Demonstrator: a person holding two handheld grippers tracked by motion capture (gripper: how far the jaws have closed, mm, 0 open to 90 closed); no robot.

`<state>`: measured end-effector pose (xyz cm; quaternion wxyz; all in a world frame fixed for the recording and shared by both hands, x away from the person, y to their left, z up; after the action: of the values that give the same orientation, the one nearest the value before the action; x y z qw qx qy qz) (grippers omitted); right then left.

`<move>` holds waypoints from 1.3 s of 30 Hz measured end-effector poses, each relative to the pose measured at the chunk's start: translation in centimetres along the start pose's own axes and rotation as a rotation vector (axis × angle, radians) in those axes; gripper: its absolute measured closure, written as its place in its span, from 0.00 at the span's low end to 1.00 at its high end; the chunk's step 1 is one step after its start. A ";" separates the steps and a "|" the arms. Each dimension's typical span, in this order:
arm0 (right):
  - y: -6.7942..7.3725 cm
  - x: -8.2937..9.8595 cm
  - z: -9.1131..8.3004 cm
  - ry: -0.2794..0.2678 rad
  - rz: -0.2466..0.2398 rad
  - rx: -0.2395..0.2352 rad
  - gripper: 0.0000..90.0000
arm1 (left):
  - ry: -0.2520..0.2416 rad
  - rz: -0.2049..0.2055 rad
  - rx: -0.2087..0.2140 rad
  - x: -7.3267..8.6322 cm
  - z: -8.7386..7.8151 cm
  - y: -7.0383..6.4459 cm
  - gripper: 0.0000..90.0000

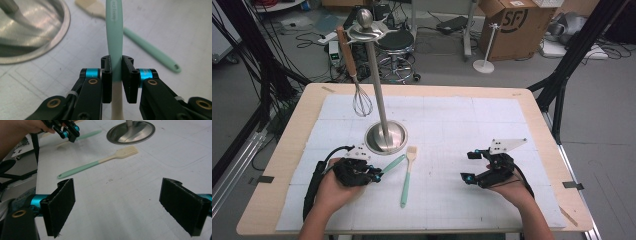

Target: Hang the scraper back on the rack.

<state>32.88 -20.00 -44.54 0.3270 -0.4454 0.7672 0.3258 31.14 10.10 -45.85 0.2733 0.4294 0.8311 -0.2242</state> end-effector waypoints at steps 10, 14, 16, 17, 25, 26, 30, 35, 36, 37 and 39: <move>0.0 0.0 0.0 0.004 -0.002 -0.001 0.14 | -0.148 0.044 0.057 -2.2 -2.5 -1.6 0.88; 0.0 0.0 0.0 0.001 -0.002 0.000 0.14 | -0.194 0.064 0.067 -3.2 -3.2 -2.0 0.88; 0.0 0.0 0.0 -0.001 0.000 -0.002 0.14 | -0.225 0.070 0.081 -3.8 -3.8 -2.2 0.88; 0.0 0.0 0.0 -0.001 0.001 -0.001 0.14 | -0.239 0.075 0.085 -4.1 -4.1 -2.3 0.88; 0.0 0.0 -0.1 -0.001 -0.001 -0.001 0.14 | -0.339 0.102 0.122 -6.6 -7.2 -2.6 0.88; 0.0 0.0 -0.1 -0.002 -0.001 -0.002 0.14 | -0.349 0.111 0.120 -6.9 -7.6 -2.5 0.88; 0.0 -0.1 -0.1 -0.006 0.001 -0.002 0.14 | -0.380 0.129 0.137 -7.8 -9.1 -2.4 0.88; 0.0 -0.1 -0.1 -0.004 -0.001 -0.002 0.14 | -0.392 0.149 0.160 -8.8 -10.4 -2.1 0.88; 0.0 -0.1 -0.1 -0.005 -0.001 -0.003 0.14 | -0.392 0.152 0.164 -9.0 -10.6 -2.0 0.88; 0.0 -0.1 -0.1 -0.007 -0.001 -0.002 0.14 | -0.393 0.151 0.168 -9.1 -10.7 -1.9 0.88; 0.1 -0.1 -0.2 -0.008 0.003 -0.004 0.14 | -0.392 0.152 0.177 -9.4 -11.0 -1.7 0.88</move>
<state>32.83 -20.04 -44.36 0.3286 -0.4436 0.7659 0.3296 31.38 10.31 -31.26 0.4068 0.4614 0.7044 -0.3542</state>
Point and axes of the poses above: each handheld gripper's, and its own axes: z roughly forward along the jaws, x roughly out of its underside, y roughly to its left, the point moved 9 cm from there along z, roughly forward along the jaws, and after that the axes turned 7 degrees about y, right-handed, at the moved point
